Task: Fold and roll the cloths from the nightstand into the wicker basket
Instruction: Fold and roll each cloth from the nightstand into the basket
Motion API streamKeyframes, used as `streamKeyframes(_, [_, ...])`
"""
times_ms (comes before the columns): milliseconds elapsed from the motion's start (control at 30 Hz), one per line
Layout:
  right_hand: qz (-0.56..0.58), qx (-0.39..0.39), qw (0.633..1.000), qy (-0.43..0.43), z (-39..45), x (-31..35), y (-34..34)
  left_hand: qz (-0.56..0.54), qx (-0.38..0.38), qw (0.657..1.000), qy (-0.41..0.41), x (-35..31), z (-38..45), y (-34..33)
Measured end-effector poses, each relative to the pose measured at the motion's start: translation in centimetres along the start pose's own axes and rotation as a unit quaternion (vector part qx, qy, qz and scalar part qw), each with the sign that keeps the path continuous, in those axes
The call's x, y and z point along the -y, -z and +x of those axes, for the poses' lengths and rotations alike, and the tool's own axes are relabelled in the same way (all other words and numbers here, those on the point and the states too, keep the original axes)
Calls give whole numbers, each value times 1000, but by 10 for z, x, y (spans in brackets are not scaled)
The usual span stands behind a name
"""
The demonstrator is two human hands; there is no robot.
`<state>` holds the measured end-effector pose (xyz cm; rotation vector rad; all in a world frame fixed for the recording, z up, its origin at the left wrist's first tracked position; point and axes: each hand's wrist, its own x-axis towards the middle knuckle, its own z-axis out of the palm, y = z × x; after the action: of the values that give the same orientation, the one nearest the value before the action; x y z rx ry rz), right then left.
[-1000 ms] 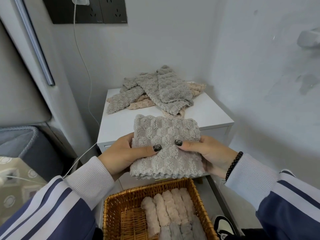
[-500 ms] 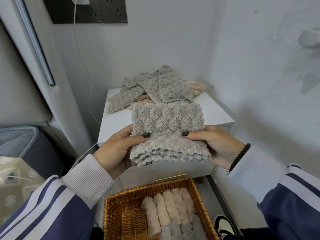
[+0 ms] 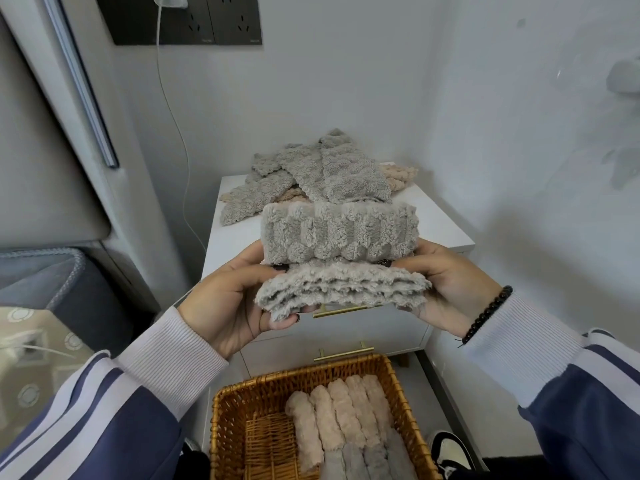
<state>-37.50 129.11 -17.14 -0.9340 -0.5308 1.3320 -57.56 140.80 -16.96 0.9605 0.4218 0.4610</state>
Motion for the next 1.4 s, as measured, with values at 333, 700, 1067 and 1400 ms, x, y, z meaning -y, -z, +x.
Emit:
streamKeyframes(333, [10,2,1000,-1,-3,0,-2,18,-28,999,-37,-3,-1,-1])
streamKeyframes(700, [-281,-38,958,-39,-3,-11,-2,197,-64,978,28,12,12,26])
streamKeyframes(1067, [-660,37,748,-62,4,-46,7,517,-8,855,44,32,8,63])
streamKeyframes(1400, [-750,80,645,-124,5,-153,16,784,65,606,118,90,14,85])
